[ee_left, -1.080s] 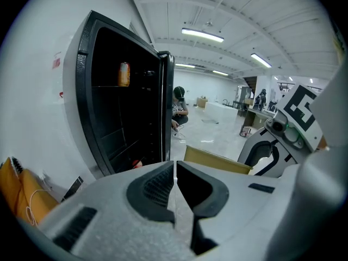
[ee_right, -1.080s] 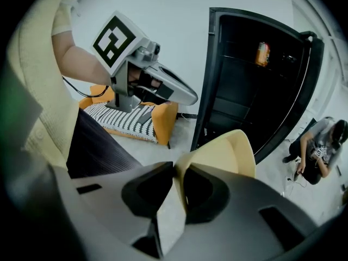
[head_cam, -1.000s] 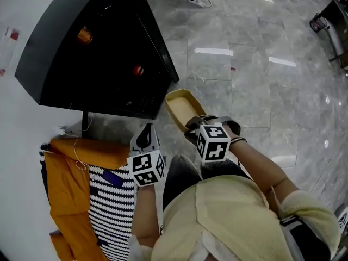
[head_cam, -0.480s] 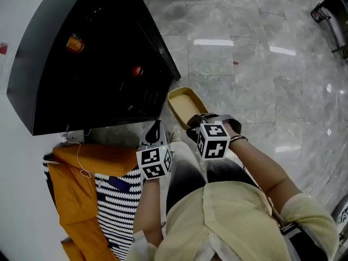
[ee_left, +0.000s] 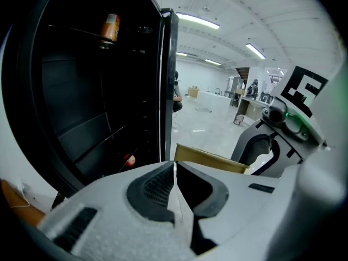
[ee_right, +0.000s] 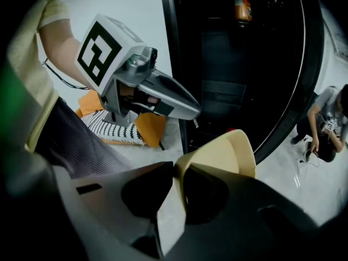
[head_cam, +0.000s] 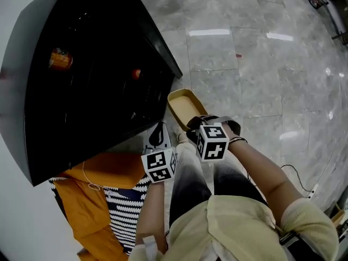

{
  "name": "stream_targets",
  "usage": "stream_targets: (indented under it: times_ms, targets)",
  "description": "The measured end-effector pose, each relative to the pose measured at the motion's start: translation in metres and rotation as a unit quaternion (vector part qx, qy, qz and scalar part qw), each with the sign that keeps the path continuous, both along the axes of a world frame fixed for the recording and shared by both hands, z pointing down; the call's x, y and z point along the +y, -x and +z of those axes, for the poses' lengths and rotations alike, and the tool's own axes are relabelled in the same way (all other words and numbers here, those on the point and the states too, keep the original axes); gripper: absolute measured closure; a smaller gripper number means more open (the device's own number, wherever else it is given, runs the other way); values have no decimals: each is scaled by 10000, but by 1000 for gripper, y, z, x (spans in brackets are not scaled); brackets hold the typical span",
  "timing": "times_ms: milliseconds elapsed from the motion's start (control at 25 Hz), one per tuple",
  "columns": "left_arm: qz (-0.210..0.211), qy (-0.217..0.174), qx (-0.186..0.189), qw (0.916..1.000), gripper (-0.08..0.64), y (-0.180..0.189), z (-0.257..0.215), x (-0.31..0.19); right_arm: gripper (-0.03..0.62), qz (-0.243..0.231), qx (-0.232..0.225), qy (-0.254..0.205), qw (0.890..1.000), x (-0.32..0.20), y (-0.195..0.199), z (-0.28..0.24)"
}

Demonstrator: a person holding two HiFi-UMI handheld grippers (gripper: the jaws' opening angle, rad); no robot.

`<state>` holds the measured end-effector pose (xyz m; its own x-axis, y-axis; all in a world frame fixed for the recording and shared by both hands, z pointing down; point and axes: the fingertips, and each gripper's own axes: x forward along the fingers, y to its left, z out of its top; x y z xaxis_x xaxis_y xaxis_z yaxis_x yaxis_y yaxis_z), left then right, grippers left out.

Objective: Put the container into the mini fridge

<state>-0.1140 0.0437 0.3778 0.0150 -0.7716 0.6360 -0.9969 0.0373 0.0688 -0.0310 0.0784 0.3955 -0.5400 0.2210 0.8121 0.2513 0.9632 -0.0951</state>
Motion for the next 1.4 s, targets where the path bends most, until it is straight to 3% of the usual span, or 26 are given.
stream_targets:
  times_ms: [520, 920, 1400]
  targets:
    - [234, 280, 128, 9993, 525, 24, 60, 1, 525, 27, 181, 28, 9998, -13, 40, 69]
    - [468, 498, 255, 9973, 525, 30, 109, -2, 525, -299, 343, -105, 9989, -18, 59, 117]
    - [40, 553, 366, 9978, 525, 55, 152, -12, 525, -685, 347, -292, 9966, -36, 92, 173]
